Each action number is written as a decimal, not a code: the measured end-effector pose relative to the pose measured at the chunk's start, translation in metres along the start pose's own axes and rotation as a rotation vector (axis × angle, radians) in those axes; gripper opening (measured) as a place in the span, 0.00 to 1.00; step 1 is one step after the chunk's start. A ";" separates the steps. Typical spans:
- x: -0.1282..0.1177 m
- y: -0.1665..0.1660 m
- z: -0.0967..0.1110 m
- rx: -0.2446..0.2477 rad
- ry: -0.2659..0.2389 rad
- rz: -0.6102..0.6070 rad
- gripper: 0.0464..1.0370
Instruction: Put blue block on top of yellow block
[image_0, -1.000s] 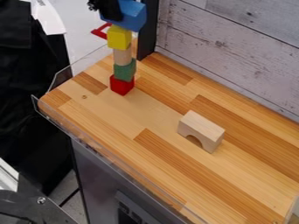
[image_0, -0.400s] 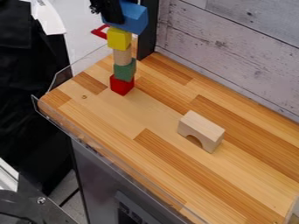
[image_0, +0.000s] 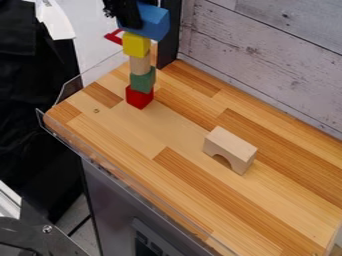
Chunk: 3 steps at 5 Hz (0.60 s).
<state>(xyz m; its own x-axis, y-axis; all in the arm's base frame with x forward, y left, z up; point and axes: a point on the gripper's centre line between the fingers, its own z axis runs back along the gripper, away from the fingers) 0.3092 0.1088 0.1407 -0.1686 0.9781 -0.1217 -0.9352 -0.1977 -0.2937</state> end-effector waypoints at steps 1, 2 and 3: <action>0.000 0.000 -0.002 0.002 0.014 0.004 0.87; -0.002 0.001 -0.002 0.011 0.027 -0.005 0.98; -0.001 -0.004 0.004 0.002 0.026 -0.026 0.97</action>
<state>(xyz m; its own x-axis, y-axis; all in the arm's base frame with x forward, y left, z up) 0.3114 0.1089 0.1459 -0.1357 0.9810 -0.1386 -0.9397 -0.1717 -0.2957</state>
